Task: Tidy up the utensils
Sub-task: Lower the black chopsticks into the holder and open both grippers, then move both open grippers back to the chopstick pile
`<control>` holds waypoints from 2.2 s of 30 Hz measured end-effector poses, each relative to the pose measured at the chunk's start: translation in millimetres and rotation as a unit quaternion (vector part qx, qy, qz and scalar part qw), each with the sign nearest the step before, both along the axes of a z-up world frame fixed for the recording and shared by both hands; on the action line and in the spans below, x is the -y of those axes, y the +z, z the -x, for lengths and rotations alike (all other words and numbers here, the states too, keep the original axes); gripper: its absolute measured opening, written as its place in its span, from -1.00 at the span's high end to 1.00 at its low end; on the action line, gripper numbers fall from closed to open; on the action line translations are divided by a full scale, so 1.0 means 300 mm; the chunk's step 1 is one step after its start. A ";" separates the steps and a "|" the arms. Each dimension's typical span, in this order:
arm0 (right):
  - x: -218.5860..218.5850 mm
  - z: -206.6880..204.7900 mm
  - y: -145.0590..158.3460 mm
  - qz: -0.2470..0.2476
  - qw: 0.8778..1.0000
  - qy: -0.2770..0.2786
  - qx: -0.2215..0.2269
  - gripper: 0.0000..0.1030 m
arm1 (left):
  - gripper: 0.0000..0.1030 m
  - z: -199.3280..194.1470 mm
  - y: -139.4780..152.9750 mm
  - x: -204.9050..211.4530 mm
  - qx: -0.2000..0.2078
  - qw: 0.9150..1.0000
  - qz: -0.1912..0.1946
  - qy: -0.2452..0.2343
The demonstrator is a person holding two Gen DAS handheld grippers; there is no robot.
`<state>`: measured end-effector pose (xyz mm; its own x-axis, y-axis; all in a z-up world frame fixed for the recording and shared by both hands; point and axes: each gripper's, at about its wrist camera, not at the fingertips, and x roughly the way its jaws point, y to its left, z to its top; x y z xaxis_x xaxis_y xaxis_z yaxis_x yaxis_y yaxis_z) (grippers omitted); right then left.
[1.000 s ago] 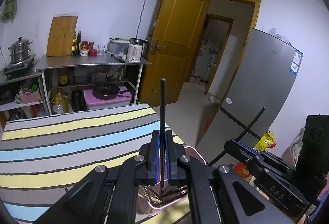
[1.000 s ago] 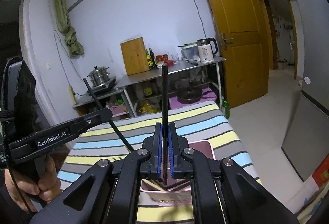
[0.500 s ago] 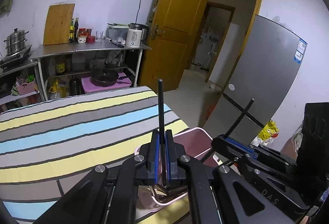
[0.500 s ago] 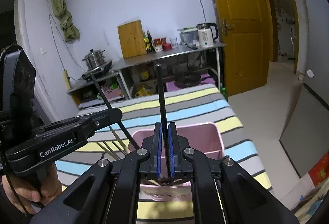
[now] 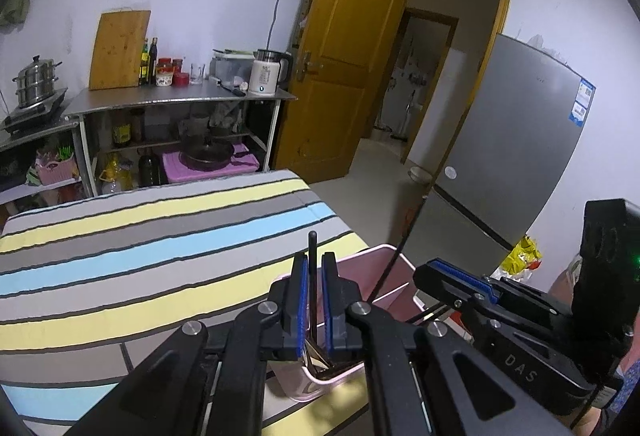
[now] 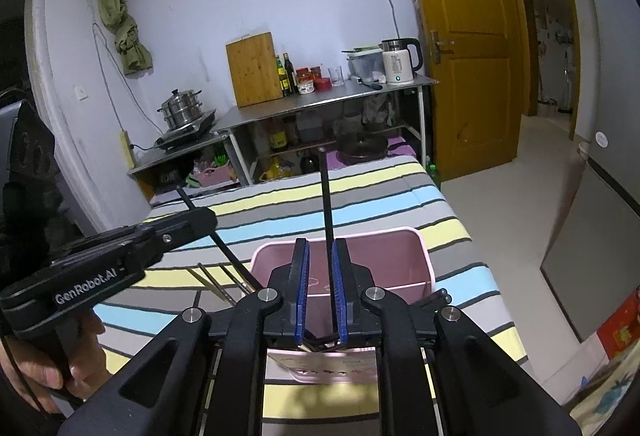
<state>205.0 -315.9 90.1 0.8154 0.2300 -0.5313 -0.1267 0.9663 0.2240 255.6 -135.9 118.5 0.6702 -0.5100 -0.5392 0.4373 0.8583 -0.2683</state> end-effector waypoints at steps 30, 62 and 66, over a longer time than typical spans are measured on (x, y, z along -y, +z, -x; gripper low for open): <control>-0.153 0.267 -0.043 0.001 0.997 0.080 -0.001 0.75 | 0.89 0.398 -0.118 -0.295 -0.012 0.998 -0.007 0.068; -0.392 0.207 -0.316 0.008 0.983 0.161 -0.092 0.71 | 0.71 0.262 -0.543 -0.479 -0.145 0.976 -0.035 0.158; -0.391 0.190 -0.337 0.009 0.982 0.159 -0.100 0.71 | 0.71 0.202 -0.596 -0.463 -0.155 0.974 -0.048 0.161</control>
<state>148.0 -198.5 -11.1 0.5829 0.4448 -0.6800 -0.3776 0.8893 0.2579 195.2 3.1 -60.3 0.5851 -0.2382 -0.7752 0.0526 0.9650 -0.2569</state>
